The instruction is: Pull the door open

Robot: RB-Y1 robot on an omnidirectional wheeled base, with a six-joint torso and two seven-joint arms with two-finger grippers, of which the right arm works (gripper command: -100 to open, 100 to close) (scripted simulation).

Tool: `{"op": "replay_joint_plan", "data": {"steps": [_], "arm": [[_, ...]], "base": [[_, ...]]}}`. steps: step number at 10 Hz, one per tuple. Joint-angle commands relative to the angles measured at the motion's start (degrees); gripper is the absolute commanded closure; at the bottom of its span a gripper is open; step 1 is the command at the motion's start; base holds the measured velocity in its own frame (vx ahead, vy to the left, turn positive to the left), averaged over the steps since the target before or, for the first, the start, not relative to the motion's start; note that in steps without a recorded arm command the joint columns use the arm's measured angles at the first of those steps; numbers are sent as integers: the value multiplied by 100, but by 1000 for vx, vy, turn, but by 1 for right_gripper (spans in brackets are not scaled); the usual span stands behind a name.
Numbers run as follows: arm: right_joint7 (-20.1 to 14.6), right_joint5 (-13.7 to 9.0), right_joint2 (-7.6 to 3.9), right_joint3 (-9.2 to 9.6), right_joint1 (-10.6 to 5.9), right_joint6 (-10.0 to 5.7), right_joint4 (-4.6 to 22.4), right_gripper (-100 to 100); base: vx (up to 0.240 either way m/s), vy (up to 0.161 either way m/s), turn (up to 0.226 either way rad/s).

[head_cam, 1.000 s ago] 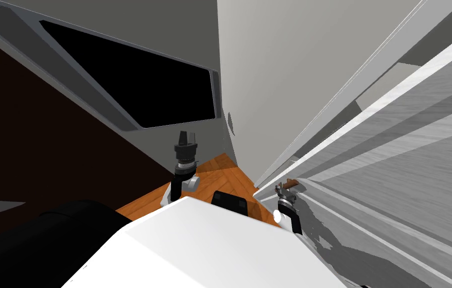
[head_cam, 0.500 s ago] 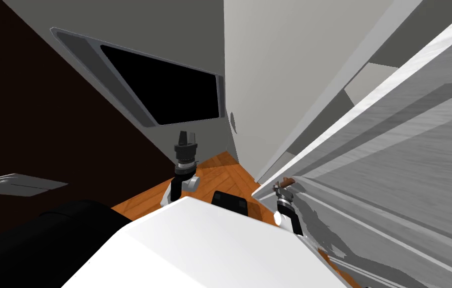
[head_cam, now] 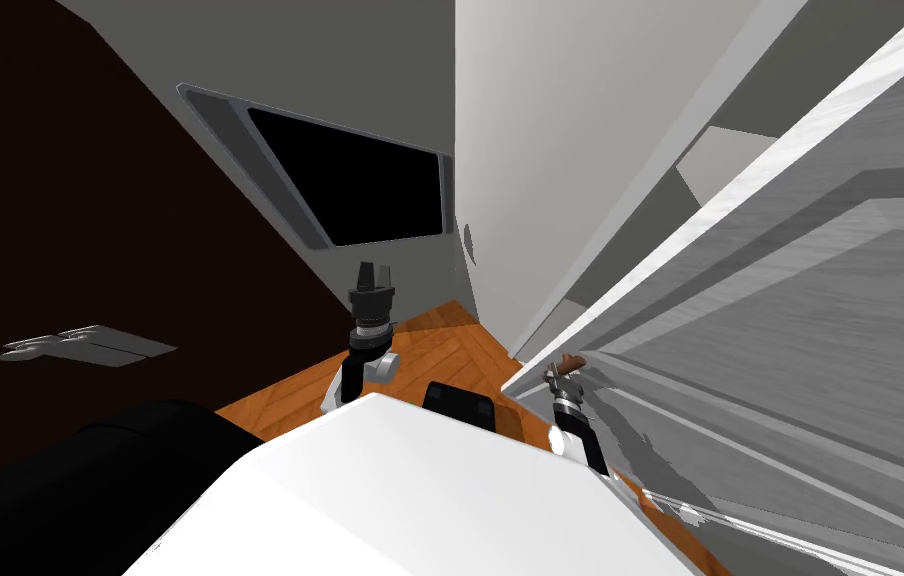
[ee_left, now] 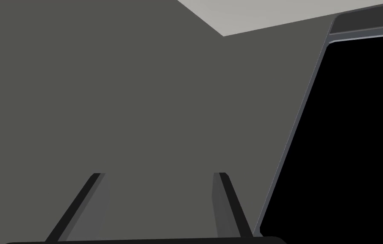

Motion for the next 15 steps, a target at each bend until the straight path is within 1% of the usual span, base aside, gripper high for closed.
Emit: {"op": "replay_joint_plan", "data": {"steps": [1, 2, 3, 6, 7, 8, 13, 14, 15], "arm": [[-92, 82, -78, 162, 52, -60, -80, 100], [-136, 121, -117, 240, 71, -86, -121, 100], [-201, 179, -175, 357, 99, -125, -182, 100], [-331, 294, -289, 588, 154, -203, -302, 100], [-296, 272, -265, 550, 147, -151, -285, 100], [-389, 332, -340, 699, 211, -238, -316, 100], [-658, 494, -602, 1087, 357, -541, -426, 100], [-729, 537, -671, 1190, 396, -621, -455, 100], [-766, 560, -707, 1243, 416, -662, -470, 100]], "base": [[-241, -48, 72], [-230, -55, 70], [-256, -17, 73], [-248, -22, 44], [-118, -1, 15], [-160, -24, 78], [-213, -49, 81], [-207, -36, 84], [-209, -54, 62]]}}
